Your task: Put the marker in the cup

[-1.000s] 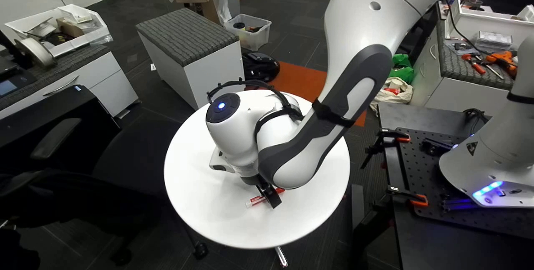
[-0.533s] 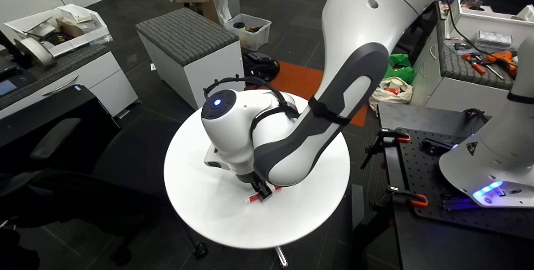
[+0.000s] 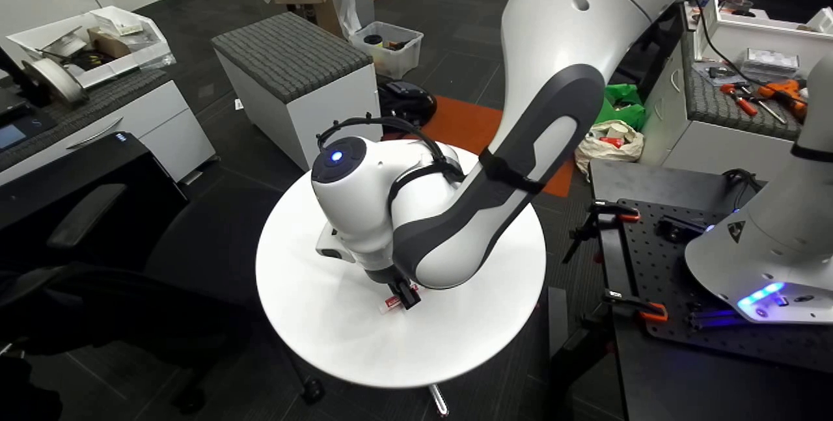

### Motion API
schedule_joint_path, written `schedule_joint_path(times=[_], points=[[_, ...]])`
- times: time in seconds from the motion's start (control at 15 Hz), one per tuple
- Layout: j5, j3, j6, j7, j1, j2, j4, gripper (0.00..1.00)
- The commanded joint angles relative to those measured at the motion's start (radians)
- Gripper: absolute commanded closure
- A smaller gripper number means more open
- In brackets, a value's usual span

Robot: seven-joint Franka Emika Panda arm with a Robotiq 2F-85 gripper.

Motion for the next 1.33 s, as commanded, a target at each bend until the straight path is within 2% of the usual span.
schedule_joint_path(times=[0.0, 0.6, 0.93, 1.27], points=[[-0.007, -0.009, 0.027, 0.082, 0.01, -0.013, -0.01, 0.95], [0.001, -0.022, 0.156, 0.256, 0.02, -0.194, -0.151, 0.95], [-0.029, -0.064, 0.11, 0.383, 0.052, -0.339, -0.248, 0.95], [-0.117, -0.116, -0.005, 0.565, 0.081, -0.482, -0.321, 0.95]])
